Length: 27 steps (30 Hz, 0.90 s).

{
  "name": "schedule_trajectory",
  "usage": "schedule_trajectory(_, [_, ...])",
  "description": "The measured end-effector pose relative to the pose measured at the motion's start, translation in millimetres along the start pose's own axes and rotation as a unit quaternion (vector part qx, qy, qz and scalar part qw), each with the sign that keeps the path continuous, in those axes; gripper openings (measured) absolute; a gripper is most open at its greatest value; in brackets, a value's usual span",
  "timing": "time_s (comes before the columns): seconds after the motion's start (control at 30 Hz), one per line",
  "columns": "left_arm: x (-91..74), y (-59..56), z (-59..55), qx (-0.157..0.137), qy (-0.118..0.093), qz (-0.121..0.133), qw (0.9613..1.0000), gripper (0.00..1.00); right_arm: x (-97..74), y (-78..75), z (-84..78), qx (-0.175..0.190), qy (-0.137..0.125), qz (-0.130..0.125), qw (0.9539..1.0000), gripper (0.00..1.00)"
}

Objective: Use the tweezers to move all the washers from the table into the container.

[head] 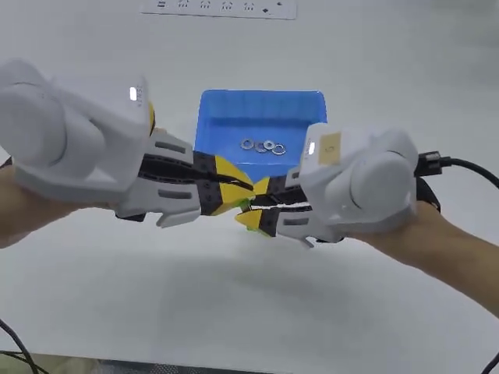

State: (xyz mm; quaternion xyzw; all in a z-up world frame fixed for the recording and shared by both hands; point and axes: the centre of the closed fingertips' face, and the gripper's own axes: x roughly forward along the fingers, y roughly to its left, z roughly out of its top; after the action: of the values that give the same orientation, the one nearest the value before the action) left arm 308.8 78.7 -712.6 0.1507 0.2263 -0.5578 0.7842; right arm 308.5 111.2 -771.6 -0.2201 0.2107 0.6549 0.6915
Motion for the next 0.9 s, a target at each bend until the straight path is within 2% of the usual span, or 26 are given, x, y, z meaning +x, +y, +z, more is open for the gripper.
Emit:
schedule_trajectory(0.27, [3.0, 1.6, -3.0, 0.0, 0.006, -0.003, 1.0, 0.06, 4.9, 0.7, -3.3, -0.001, 0.003, 0.007, 1.0, 0.12])
schedule_trajectory(0.73, [6.5, 4.7, -0.4, -0.006, -0.003, -0.004, 1.0, 0.06, 5.3, -1.0, -7.3, 0.002, 0.008, 0.004, 1.0, 0.12])
schedule_trajectory(0.83, [6.8, 5.7, -0.2, -0.006, -0.001, -0.004, 1.0, 0.06, 6.3, -0.9, -11.7, -0.006, 0.018, 0.002, 0.9998, 0.12])
schedule_trajectory(0.9, [6.9, 5.5, -0.3, -0.006, -0.001, -0.006, 1.0, 0.06, 5.6, 0.5, -15.3, -0.023, 0.028, 0.001, 0.9993, 0.13])
